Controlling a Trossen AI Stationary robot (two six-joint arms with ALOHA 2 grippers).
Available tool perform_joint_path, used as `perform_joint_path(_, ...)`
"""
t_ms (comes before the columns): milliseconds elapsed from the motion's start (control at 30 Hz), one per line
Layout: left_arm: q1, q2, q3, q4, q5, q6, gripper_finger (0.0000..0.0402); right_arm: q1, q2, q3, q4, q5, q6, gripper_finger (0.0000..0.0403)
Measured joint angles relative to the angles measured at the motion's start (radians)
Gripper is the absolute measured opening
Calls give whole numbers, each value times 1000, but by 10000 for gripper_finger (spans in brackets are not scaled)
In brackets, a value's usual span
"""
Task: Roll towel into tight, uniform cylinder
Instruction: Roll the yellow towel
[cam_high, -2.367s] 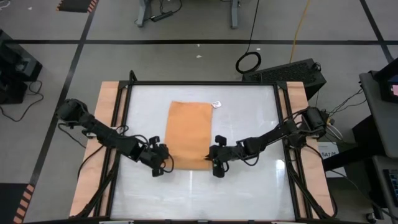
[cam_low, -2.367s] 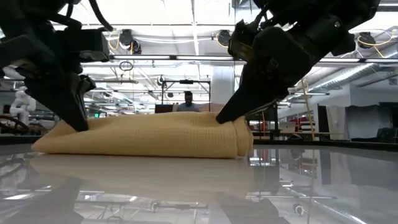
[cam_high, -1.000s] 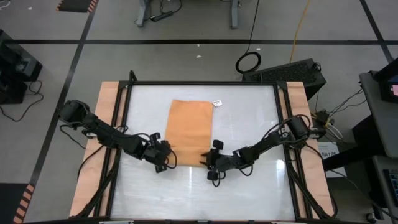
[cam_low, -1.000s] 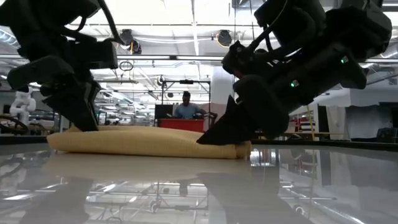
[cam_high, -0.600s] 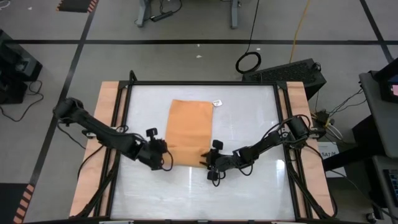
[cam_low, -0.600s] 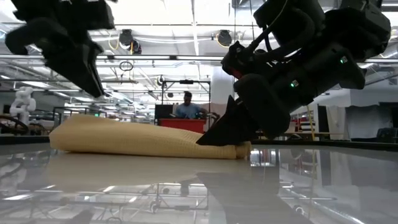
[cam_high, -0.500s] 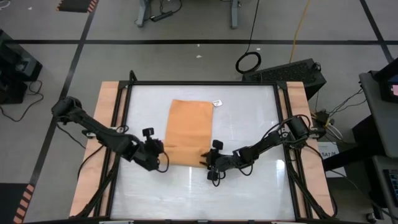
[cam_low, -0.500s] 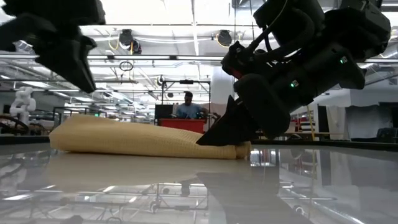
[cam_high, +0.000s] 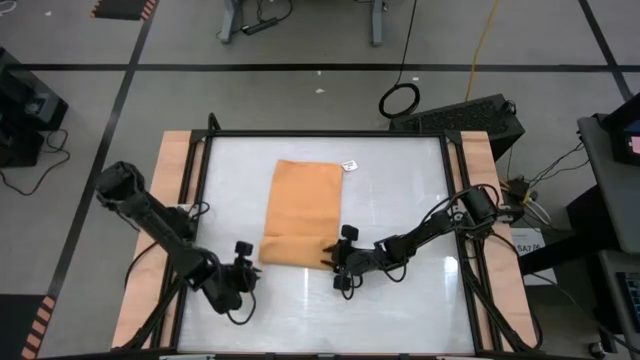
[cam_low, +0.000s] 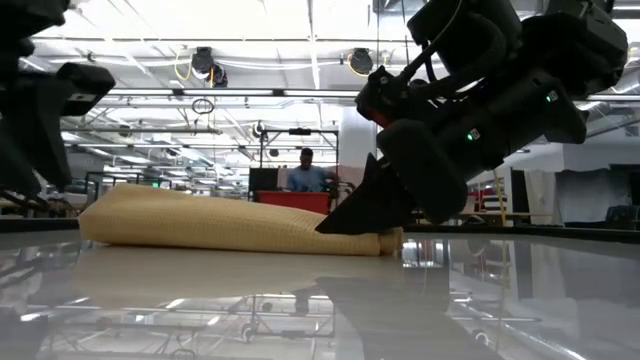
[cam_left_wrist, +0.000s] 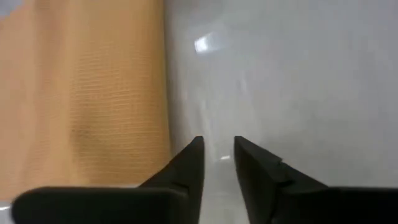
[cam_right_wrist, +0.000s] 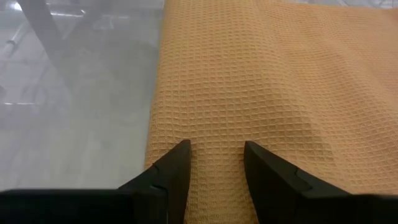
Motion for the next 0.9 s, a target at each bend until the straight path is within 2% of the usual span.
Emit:
perform_joint_path(233,-16,110,0,-12,-221,36,199,0,1,-1,8,-4,-11,142)
perform_joint_path(433,-1,200,0,-38,-225,73,219,-2,1,-1,14,-26,-11,142)
perform_joint_path(633,18,226,5,-43,-251,44,207,-2,1,-1,12,-26,-18,142)
perform_joint_path(900,43,228,1,-53,-234,44,100,-2,-15,-1,7,-26,-35,142)
